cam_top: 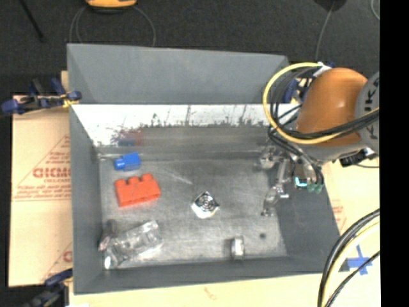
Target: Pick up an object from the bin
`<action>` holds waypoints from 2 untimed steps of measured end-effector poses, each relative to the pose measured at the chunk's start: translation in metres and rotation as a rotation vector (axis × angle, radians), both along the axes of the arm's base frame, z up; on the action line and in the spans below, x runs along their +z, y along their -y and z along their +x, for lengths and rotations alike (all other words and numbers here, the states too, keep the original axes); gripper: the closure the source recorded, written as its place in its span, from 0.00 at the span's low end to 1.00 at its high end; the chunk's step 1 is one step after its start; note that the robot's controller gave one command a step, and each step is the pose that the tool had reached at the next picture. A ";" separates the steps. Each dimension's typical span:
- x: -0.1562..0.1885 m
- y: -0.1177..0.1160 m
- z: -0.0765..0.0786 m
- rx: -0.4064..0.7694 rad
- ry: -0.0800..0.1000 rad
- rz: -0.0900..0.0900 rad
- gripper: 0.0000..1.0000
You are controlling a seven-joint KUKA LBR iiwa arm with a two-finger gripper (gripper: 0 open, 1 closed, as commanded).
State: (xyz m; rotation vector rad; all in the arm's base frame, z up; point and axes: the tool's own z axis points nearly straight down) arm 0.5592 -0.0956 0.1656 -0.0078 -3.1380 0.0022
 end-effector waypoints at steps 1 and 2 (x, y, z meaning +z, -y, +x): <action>-0.093 -0.065 -0.012 0.150 0.014 -0.002 0.00; -0.070 -0.135 0.001 0.294 0.011 0.003 0.00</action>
Offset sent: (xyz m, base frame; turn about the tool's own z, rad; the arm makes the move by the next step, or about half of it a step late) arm -0.0152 0.0658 -0.0956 -0.1549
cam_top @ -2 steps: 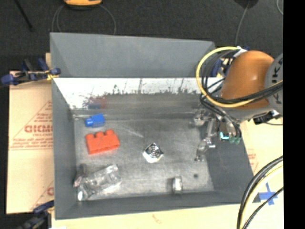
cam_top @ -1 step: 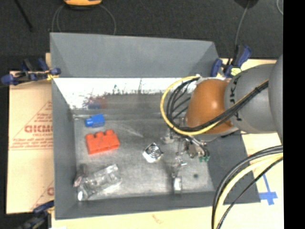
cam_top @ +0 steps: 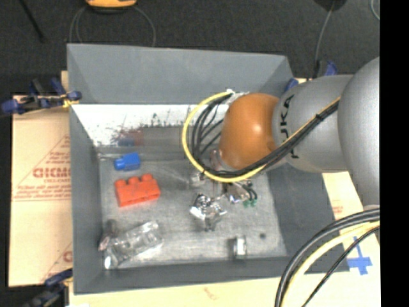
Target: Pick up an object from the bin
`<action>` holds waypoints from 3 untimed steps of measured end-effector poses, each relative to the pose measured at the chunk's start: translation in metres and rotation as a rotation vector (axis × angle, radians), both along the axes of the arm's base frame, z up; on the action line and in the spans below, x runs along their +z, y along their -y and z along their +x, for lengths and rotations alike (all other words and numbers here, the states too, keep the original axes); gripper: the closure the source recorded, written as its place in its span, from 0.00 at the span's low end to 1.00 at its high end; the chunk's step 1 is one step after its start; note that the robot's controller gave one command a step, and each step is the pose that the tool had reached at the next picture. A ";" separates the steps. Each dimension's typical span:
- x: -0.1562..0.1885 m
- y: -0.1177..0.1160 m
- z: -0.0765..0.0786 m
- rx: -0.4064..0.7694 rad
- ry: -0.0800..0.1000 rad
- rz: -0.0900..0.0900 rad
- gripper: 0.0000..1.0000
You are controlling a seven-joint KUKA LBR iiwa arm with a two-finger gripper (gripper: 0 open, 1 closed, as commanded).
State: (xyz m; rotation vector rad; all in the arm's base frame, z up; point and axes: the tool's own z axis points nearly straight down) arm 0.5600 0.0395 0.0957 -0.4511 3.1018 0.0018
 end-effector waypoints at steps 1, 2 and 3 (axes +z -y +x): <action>-0.022 0.029 0.005 -0.037 0.002 0.002 0.00; -0.019 0.029 0.008 -0.032 0.013 0.000 1.00; 0.125 0.049 0.001 0.200 0.004 -0.005 1.00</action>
Offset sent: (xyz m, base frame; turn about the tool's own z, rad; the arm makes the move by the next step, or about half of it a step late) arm 0.0016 -0.0295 -0.0257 0.0334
